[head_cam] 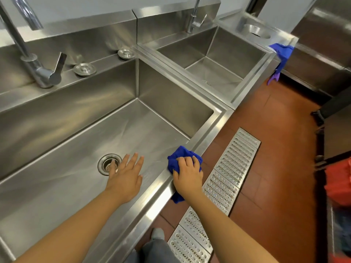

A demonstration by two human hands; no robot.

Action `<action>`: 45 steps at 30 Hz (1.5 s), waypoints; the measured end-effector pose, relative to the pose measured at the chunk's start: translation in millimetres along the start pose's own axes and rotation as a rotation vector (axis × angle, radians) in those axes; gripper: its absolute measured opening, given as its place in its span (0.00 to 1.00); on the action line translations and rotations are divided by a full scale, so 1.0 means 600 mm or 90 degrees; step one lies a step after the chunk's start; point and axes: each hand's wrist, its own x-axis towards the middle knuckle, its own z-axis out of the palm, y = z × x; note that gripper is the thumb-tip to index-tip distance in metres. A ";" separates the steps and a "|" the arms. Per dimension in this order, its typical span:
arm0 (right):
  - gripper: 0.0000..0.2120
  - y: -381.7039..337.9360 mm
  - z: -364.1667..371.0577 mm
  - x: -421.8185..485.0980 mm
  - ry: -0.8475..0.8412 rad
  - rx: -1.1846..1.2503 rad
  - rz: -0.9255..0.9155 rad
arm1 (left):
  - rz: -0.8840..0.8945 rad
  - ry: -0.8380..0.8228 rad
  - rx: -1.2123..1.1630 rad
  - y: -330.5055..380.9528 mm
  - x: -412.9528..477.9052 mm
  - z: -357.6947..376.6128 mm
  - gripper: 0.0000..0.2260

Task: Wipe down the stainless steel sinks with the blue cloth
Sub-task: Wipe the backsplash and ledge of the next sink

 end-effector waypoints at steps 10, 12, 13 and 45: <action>0.16 0.022 -0.014 0.041 -0.015 0.004 -0.018 | 0.018 -0.003 0.000 0.052 0.089 -0.014 0.26; 0.16 0.044 -0.026 0.073 -0.010 0.003 -0.022 | 0.008 -0.003 -0.020 0.066 0.115 -0.014 0.26; 0.16 0.057 -0.034 0.093 -0.006 0.003 -0.021 | 0.003 0.000 -0.027 0.073 0.129 -0.015 0.26; 0.17 0.282 -0.159 0.397 0.024 0.101 -0.073 | -0.100 -0.008 -0.070 0.226 0.300 -0.065 0.26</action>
